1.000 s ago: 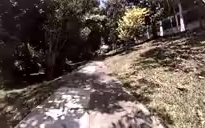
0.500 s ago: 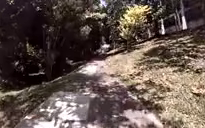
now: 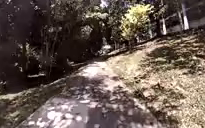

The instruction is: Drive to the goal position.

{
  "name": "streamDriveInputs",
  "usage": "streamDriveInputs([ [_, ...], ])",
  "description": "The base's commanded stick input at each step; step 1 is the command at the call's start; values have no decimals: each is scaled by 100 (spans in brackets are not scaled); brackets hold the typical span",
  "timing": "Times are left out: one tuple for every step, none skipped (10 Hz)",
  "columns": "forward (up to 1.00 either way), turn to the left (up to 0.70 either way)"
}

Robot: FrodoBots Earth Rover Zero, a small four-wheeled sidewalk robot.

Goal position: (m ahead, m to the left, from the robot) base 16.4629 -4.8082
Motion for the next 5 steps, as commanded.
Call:
streamDriveInputs([
  [50, 0],
  [50, 0],
  [50, 0],
  [50, 0],
  [50, 0],
])
